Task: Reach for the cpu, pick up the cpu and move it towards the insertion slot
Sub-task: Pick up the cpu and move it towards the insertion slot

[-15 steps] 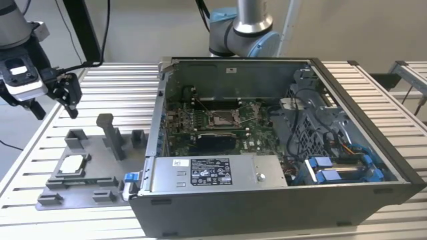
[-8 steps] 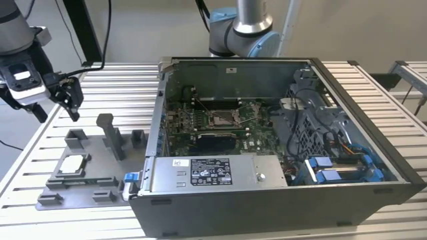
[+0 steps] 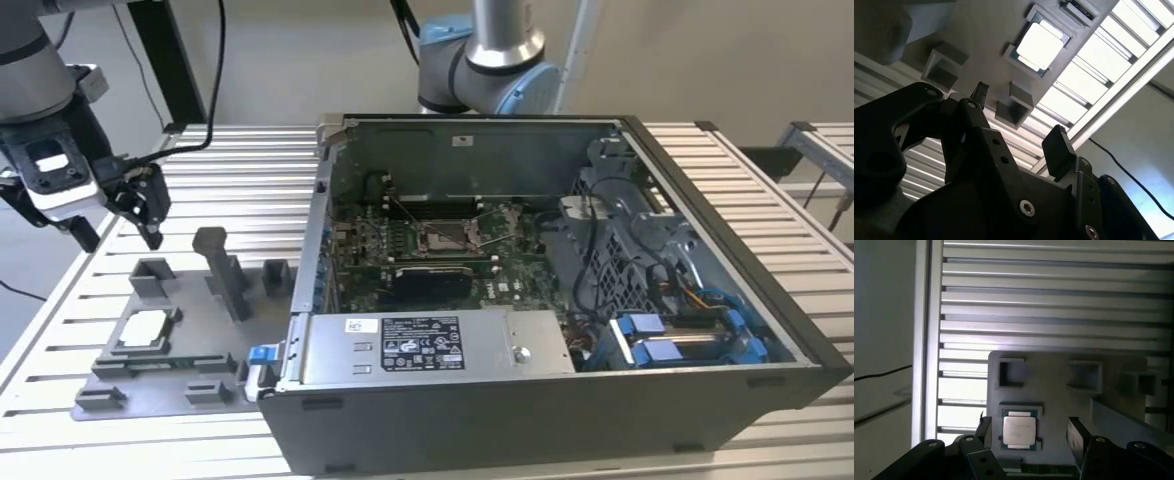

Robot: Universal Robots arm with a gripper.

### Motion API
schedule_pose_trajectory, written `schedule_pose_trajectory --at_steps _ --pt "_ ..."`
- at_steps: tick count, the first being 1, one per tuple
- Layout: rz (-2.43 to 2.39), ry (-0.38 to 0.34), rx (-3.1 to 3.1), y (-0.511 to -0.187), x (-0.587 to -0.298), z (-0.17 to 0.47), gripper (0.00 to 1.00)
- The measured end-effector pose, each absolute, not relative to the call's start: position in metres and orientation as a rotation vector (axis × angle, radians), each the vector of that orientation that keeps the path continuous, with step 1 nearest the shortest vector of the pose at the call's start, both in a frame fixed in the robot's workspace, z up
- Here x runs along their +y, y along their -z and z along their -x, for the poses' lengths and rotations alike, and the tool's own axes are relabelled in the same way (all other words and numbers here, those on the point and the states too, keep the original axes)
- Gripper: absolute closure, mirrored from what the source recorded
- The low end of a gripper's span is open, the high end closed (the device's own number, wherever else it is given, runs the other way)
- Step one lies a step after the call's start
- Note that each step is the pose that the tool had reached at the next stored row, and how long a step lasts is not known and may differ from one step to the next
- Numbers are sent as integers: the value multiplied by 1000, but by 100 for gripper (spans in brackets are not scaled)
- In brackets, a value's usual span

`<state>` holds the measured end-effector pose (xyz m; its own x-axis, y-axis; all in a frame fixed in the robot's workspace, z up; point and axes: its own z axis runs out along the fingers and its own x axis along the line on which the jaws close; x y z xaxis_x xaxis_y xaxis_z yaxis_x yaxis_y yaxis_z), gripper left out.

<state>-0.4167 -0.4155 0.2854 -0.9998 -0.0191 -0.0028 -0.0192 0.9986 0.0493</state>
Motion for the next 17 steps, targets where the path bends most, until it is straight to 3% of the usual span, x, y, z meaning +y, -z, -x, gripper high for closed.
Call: schedule_pose_trajectory --at_steps 9,17 --pt "29 -78 3141 -271 -419 416 0" --pt "26 -80 3141 -257 -439 416 0"
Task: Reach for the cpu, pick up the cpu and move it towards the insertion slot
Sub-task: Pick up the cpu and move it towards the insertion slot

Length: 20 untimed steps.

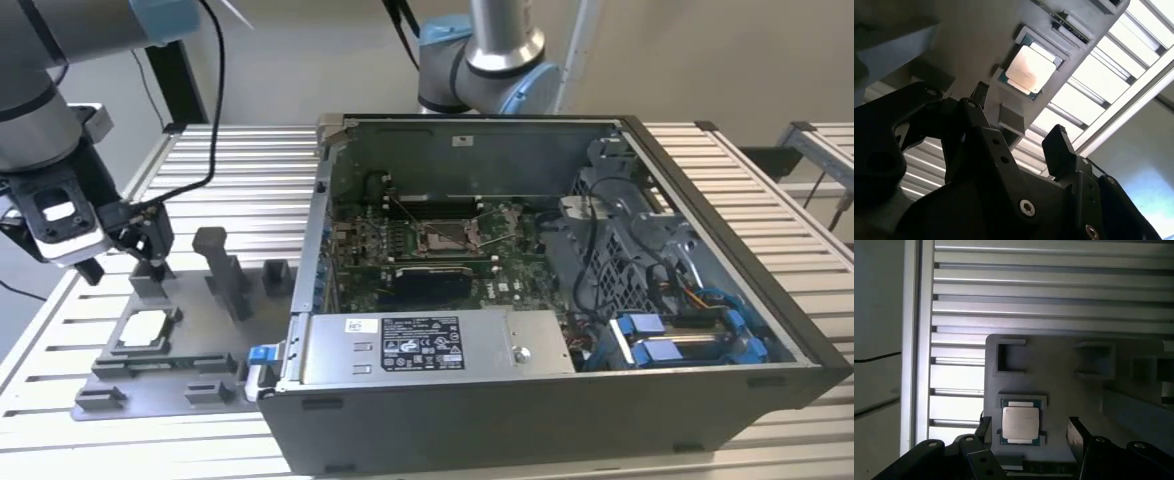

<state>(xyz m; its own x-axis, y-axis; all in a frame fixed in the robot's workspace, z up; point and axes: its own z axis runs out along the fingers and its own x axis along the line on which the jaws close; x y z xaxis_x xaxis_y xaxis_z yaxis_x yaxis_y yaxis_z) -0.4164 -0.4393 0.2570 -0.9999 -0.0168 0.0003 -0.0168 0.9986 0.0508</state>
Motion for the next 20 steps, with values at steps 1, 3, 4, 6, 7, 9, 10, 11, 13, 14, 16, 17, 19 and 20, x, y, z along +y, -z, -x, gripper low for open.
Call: schedule_pose_trajectory --at_steps 1,3,4,6,7,9,10,11,13,14,16,17,19,20 --pt "-26 80 -3140 -255 -441 416 0" --pt "-24 80 -3140 -252 -442 416 0" --pt "-23 80 -3140 -250 -443 417 0" --pt "-21 80 -3140 -246 -443 417 0" --pt "-20 80 -3140 -244 -443 417 0" --pt "-20 76 -3140 -242 -443 416 0" --pt "-20 74 -3140 -241 -443 416 0" --pt "-20 72 -3140 -240 -443 416 0" --pt "-20 69 -3140 -237 -443 416 0" --pt "-20 69 -3140 -236 -443 416 0" --pt "-20 67 -3141 -232 -443 417 0" --pt "-20 67 -3141 -231 -443 417 0" --pt "-20 66 -3141 -227 -443 417 0" --pt "-20 66 -3139 -226 -443 417 0"
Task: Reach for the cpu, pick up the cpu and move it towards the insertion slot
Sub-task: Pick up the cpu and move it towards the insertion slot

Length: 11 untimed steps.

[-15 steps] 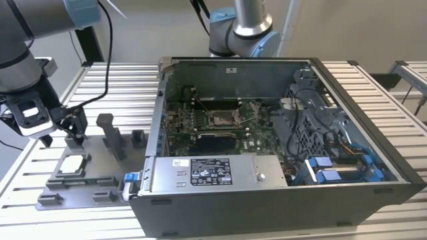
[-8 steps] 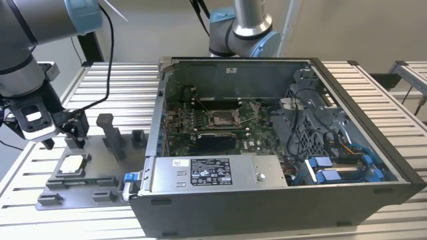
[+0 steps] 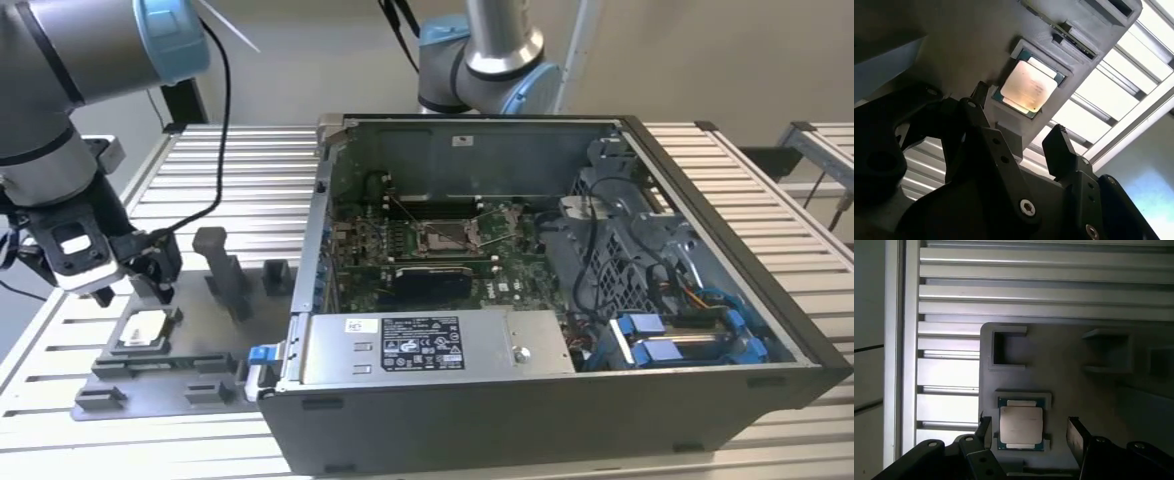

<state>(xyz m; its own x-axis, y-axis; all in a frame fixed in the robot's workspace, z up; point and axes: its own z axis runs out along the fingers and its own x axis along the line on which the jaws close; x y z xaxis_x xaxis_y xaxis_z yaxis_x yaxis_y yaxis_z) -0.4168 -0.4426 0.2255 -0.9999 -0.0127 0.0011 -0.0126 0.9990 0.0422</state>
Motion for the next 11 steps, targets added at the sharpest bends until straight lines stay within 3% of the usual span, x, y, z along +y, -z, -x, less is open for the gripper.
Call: schedule_pose_trajectory --at_steps 11 --pt "-19 65 -3133 -208 -443 419 0"
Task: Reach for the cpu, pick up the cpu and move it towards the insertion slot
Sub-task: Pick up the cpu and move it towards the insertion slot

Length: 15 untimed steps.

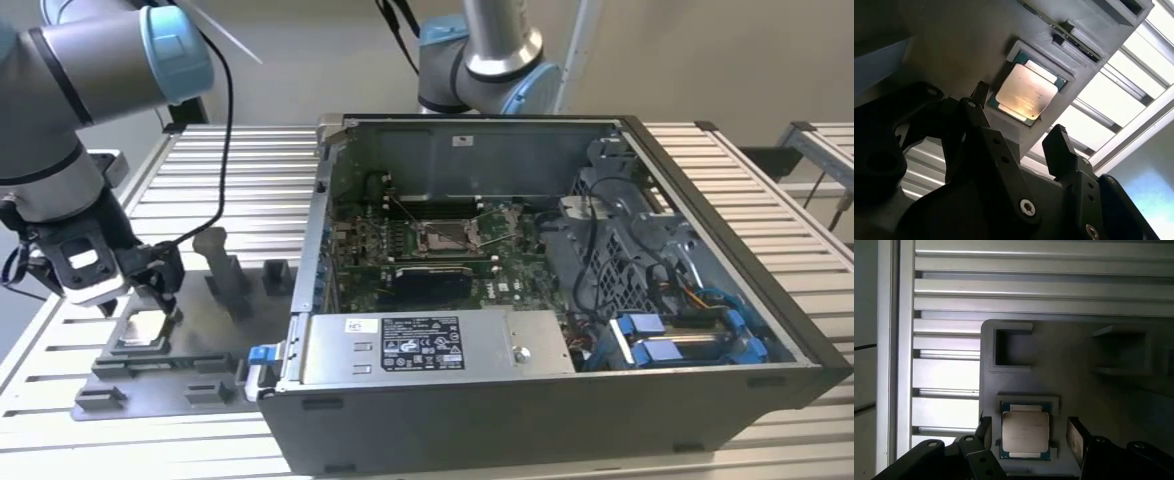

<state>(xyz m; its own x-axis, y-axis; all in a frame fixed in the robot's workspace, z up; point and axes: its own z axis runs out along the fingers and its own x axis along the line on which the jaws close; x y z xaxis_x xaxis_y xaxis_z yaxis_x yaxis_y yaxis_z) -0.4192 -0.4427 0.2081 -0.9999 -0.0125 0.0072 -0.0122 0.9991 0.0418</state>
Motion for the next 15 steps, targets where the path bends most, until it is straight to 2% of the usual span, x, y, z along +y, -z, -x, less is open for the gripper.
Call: schedule_pose_trajectory --at_steps 15 --pt "-19 66 -3131 -192 -447 420 0"
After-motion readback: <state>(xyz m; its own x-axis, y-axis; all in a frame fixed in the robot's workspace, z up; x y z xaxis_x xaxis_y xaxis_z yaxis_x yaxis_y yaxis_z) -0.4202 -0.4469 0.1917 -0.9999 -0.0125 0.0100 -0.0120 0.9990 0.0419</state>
